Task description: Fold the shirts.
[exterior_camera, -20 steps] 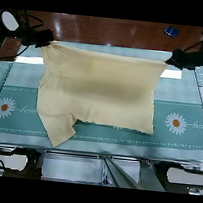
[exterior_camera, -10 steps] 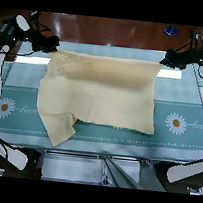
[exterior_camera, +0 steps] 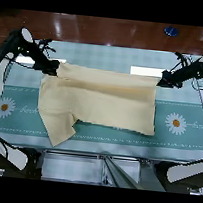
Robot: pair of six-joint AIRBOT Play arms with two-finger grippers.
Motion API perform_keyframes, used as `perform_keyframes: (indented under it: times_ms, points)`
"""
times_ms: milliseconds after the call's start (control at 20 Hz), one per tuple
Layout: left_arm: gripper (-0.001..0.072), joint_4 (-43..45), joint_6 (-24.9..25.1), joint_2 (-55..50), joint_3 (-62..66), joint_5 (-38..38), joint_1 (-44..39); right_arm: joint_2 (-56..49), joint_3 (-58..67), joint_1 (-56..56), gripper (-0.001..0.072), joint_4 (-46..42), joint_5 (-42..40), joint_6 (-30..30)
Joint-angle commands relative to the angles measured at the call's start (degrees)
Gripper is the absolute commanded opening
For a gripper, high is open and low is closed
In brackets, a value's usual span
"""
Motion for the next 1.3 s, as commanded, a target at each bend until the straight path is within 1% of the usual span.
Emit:
perform_keyframes:
  times_ms: [0,50,100,200,300,350,450,550,650,700,800,900,950,1100,1250]
  points:
    - [0.0059,-0.35,-0.37,-0.15,-1.01,-1.79,-0.22,0.04,-4.28,0.04,0.0093,0.70,-1.14,1.66]
    - [0.0292,-0.72,-2.38,-0.11,-0.94,-3.74,-0.22,0.07,-4.33,0.04,0.0338,0.90,0.13,3.30]
    - [0.0504,-1.70,-2.51,-0.09,-0.94,-6.56,-0.04,0.42,-4.26,0.04,0.0414,0.96,2.38,3.30]
    - [0.0511,-2.84,-2.89,0.92,-1.03,-10.38,0.90,2.91,-4.28,-0.26,0.0415,-2.14,5.75,3.50]
    - [0.0511,-3.56,-2.89,4.35,-2.01,-11.08,2.71,8.26,-4.83,-1.27,0.0415,-9.94,5.84,5.79]
    - [0.0511,-3.56,-2.82,7.21,-3.85,-10.47,4.28,11.87,-6.38,-2.49,0.0415,-12.81,4.39,7.61]
    - [0.0510,-4.31,-0.96,14.03,-10.69,-8.61,9.07,19.93,-13.31,-6.32,0.0416,-13.25,-1.77,10.56]
    - [0.0510,-8.22,0.46,21.00,-21.05,-6.23,16.81,28.74,-24.50,-10.05,0.0416,-8.55,-9.49,10.58]
    - [0.0510,-16.33,4.33,28.04,-33.00,-2.12,26.08,37.03,-36.59,-11.78,0.0415,0.00,-15.54,5.88]
    - [0.0510,-19.41,5.42,31.58,-39.26,0.46,30.32,41.13,-42.64,-11.91,0.0415,4.94,-17.46,2.93]
    - [0.0510,-20.44,9.66,37.03,-49.57,2.62,34.73,46.36,-50.66,-11.91,0.0415,14.27,-17.84,-1.90]
    - [0.0510,-19.87,10.03,39.63,-56.35,4.22,36.65,49.27,-55.47,-11.89,0.0415,20.87,-17.77,-4.79]
    - [0.0510,-19.10,10.01,39.85,-58.07,4.55,36.98,50.14,-57.02,-11.91,0.0415,22.71,-17.42,-5.75]
    - [0.0510,-18.12,9.14,39.54,-59.98,5.42,36.48,50.51,-58.27,-11.91,0.0415,22.64,-15.69,-6.51]
    - [0.0510,-18.08,9.11,38.56,-60.30,5.92,34.23,50.51,-58.27,-11.91,0.0415,22.69,-15.67,-6.62]
